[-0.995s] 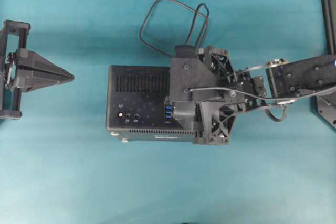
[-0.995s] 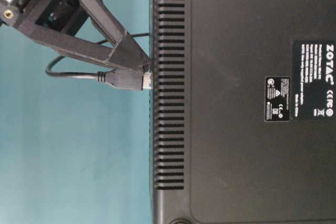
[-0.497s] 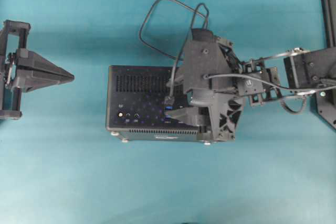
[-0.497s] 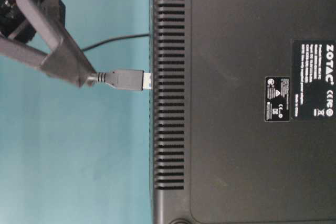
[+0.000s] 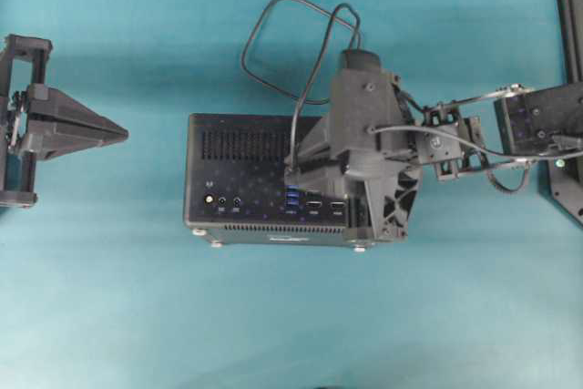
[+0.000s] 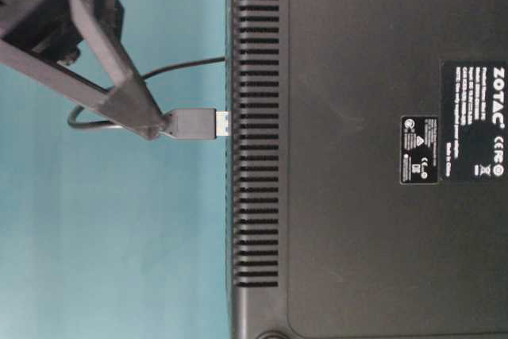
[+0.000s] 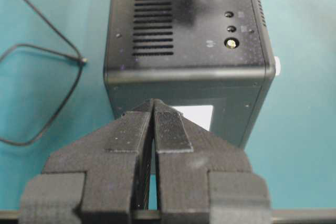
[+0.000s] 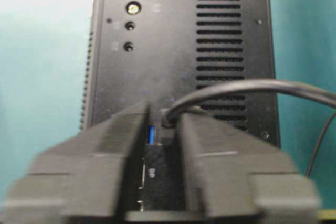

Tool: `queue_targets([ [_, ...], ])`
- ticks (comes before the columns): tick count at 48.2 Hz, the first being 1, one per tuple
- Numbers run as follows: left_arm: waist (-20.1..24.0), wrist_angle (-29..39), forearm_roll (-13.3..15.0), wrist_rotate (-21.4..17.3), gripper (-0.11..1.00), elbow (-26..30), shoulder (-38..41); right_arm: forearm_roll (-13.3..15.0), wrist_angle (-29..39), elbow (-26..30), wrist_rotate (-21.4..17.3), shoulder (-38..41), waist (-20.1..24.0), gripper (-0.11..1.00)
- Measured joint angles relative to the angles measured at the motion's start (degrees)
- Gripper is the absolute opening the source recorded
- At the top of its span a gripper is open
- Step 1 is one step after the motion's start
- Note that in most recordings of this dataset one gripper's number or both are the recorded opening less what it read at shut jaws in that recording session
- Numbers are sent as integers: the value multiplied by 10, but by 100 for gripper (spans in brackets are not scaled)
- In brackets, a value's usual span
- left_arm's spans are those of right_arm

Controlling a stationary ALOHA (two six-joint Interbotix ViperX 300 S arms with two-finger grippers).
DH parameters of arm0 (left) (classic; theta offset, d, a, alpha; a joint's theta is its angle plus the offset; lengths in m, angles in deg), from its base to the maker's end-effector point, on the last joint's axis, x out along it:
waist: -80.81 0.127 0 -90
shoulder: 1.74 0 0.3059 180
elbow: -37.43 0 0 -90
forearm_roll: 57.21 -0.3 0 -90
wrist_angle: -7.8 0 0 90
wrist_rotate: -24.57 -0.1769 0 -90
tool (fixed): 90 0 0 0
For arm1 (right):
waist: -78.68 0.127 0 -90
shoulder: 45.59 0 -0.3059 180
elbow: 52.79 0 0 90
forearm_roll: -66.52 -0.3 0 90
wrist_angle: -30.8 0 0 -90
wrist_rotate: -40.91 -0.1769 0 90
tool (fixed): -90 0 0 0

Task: Insert the USB into the PC box with both arms.
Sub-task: 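Press the USB plug further into the port with the right gripper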

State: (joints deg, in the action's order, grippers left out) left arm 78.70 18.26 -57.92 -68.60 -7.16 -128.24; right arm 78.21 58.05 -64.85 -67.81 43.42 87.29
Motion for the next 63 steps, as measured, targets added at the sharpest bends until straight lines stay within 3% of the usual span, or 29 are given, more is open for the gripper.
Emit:
queue_targets([
  [9,0,0,0,0,0,0,0,-1,-25,-11,0,-1,-4,11],
  [63,0,-1,0,0,0,-1,1,-11,-6,-13,0,3,8,11],
])
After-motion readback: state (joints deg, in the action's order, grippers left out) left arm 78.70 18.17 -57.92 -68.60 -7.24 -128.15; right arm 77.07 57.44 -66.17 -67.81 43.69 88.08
